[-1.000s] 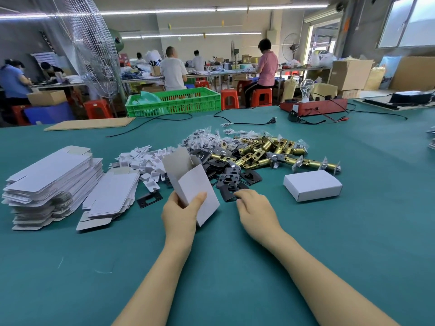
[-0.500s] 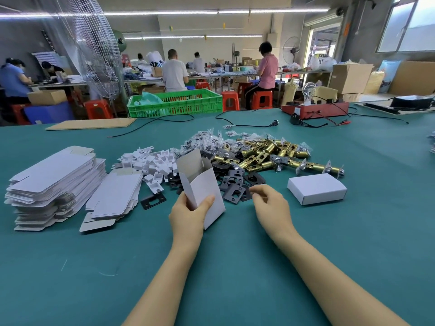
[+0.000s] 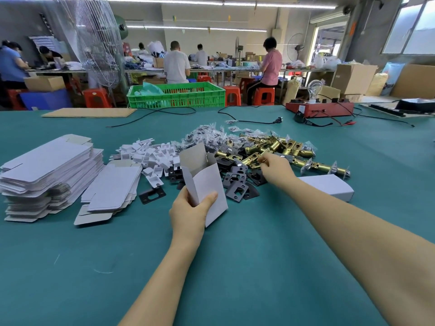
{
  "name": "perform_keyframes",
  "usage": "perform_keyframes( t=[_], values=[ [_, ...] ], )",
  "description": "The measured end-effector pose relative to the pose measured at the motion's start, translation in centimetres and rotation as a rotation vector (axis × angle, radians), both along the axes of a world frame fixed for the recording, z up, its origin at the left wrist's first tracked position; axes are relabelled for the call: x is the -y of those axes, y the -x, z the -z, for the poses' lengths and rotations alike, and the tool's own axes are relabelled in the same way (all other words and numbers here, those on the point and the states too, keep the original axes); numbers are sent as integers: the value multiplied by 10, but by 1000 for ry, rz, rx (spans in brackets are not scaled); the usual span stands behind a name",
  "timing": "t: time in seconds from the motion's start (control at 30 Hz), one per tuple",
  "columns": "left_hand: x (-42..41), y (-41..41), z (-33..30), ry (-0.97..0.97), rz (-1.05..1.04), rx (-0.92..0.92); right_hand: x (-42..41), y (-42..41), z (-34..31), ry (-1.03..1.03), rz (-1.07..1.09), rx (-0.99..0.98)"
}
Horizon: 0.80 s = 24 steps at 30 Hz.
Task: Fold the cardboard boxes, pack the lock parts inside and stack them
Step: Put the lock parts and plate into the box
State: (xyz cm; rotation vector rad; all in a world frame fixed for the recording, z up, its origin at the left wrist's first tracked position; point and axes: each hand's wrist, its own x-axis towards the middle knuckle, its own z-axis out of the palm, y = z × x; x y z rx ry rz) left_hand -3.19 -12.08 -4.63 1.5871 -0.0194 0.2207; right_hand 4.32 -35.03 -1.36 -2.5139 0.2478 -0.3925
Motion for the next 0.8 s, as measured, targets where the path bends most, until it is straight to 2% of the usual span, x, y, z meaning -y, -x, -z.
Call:
perform_keyframes(
  t=[0.13,0.33,0.5,0.8],
  values=[
    [0,-1,1,-5,-2,6,-3,-26,0,256,-50,-104],
    [-1,-2,3,-4,8,6,-17,-48,-4,478,-80,-221],
    [-2,-4,4,2,13,7,-15,-53,-6,470,-70,-393],
    [-2,-5,5,9,27,14,-15,-52,-4,451,-42,-391]
  ],
)
